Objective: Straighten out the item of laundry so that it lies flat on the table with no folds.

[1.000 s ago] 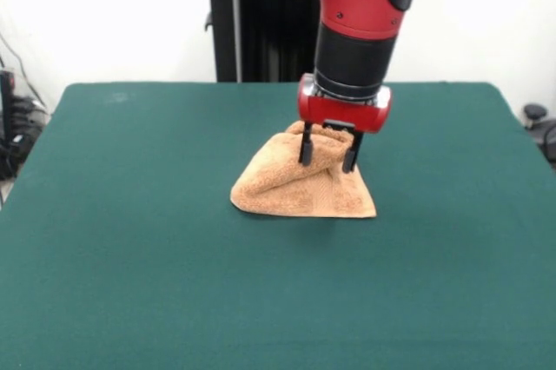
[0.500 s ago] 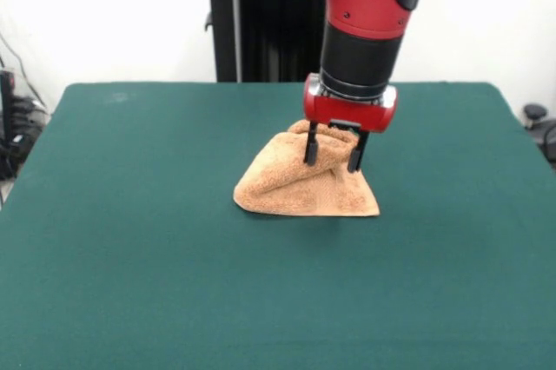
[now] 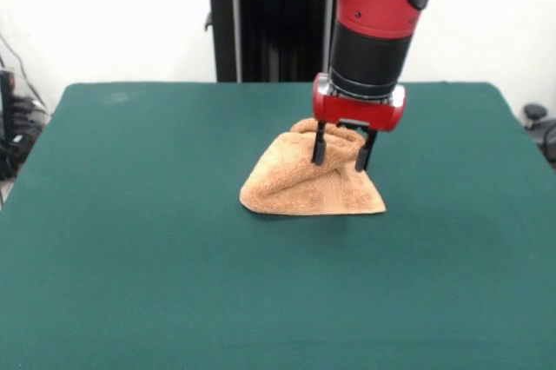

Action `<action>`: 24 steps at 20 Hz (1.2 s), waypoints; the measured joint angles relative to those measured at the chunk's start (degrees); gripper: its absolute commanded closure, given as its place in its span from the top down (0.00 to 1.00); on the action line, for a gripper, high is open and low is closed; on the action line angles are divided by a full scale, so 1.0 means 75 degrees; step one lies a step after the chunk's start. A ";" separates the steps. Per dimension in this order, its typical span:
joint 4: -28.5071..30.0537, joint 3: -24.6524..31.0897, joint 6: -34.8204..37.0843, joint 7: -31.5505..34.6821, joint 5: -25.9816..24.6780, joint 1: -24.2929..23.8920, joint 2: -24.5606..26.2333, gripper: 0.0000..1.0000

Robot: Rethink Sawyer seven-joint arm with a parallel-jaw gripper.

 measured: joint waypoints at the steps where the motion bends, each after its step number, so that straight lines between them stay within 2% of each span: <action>1: 0.0000 0.0000 0.0002 0.0000 -0.0019 0.0007 -0.0001 1.00; 20: -0.0001 0.0000 0.0000 0.0000 -0.0154 0.0008 0.0016 1.00; 21: 0.0000 -0.0001 0.0002 0.0000 -0.0154 0.0007 0.0016 0.00; 24: 0.0000 0.0000 0.0002 0.0000 -0.0155 0.0008 0.0016 0.00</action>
